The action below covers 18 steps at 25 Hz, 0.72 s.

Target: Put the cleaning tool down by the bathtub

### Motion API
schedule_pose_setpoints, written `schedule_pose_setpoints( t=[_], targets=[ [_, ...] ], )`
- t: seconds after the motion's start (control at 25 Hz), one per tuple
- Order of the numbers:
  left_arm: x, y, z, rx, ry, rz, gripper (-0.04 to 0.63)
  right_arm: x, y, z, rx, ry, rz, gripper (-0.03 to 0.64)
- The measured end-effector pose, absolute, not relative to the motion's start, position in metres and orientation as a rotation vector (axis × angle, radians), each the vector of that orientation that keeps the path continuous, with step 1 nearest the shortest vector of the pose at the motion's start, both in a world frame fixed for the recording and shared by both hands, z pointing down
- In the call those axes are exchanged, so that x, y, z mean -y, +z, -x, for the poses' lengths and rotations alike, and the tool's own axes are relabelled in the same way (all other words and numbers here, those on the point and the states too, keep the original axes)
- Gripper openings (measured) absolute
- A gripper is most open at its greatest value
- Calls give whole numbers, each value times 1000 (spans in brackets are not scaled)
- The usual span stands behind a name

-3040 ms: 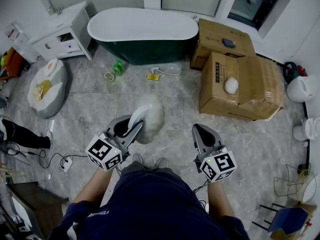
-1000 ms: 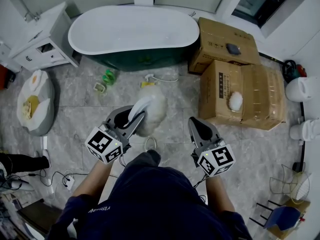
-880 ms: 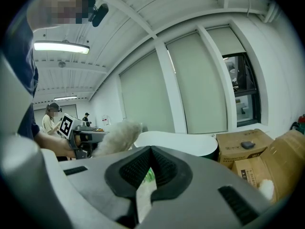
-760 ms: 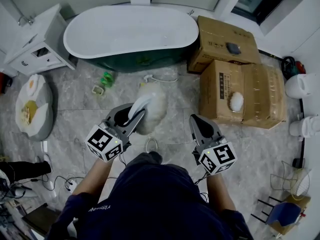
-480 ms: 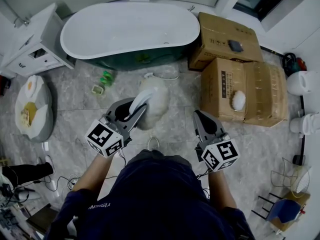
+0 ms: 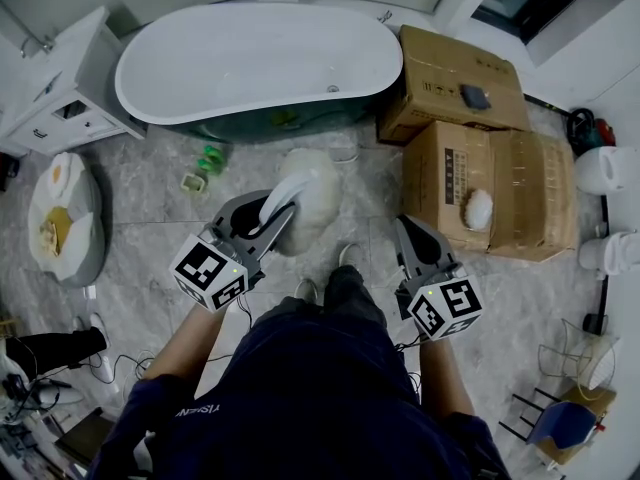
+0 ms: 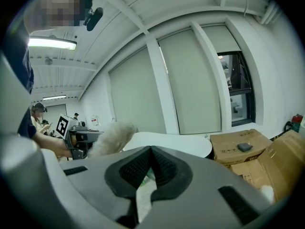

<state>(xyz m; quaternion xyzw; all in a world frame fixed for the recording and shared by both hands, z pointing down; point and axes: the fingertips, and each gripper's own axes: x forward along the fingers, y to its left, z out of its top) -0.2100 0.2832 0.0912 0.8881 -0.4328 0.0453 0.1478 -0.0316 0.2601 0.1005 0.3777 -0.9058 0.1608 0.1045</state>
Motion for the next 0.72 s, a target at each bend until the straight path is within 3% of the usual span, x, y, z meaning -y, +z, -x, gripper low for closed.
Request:
schedule_pose_setpoints(
  t=[0.72],
  targets=[
    [-141, 121, 144, 1253, 265, -2514, 107, -110, 138, -27, 2676, 572, -1061, 5]
  ],
)
